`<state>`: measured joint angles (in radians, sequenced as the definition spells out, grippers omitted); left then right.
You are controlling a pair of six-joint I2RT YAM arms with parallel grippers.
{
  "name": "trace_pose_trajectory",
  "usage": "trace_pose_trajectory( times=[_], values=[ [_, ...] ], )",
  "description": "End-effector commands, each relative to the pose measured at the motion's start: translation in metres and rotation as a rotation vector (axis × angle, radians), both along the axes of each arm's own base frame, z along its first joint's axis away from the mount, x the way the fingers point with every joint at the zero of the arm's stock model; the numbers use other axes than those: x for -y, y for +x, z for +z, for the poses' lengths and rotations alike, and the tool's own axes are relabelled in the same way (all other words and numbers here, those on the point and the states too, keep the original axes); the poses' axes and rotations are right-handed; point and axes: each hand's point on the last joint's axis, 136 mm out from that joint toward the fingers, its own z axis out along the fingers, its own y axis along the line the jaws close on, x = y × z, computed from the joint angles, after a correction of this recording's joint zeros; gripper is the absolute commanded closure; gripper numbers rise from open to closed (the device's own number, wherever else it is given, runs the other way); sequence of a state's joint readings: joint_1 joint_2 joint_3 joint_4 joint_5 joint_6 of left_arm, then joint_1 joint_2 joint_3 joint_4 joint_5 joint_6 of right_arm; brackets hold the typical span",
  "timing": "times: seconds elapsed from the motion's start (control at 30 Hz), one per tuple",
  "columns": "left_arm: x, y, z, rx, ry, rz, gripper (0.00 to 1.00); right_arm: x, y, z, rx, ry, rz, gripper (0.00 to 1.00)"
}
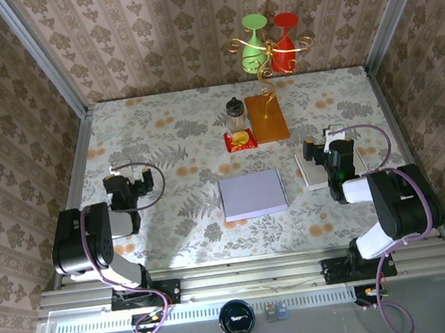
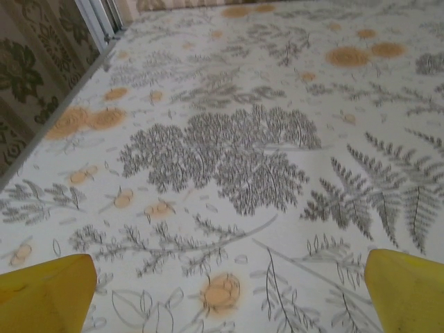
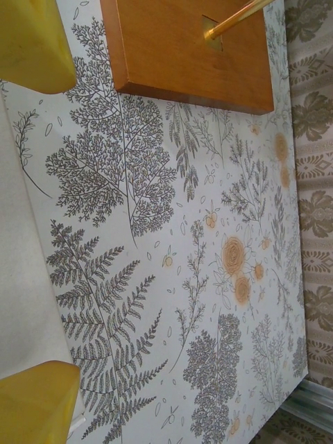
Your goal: Fold the paper box
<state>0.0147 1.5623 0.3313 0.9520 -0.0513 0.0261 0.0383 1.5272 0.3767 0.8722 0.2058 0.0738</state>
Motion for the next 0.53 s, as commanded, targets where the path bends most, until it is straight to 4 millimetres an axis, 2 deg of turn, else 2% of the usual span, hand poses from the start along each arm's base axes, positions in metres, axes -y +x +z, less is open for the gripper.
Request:
trace_pose_trajectory(
  times=[0.0, 0.5],
  values=[
    [0.0017, 0.0103, 0.0194, 0.066, -0.020, -0.006, 0.00, 0.0027, 0.0043, 0.0076, 0.025, -0.018, -0.020, 0.00],
    [0.0020, 0.0107, 0.0185, 0.058, -0.006, 0.007, 0.00, -0.0028, 0.0044, 0.0077, 0.025, -0.033, 0.004, 0.00]
  ],
)
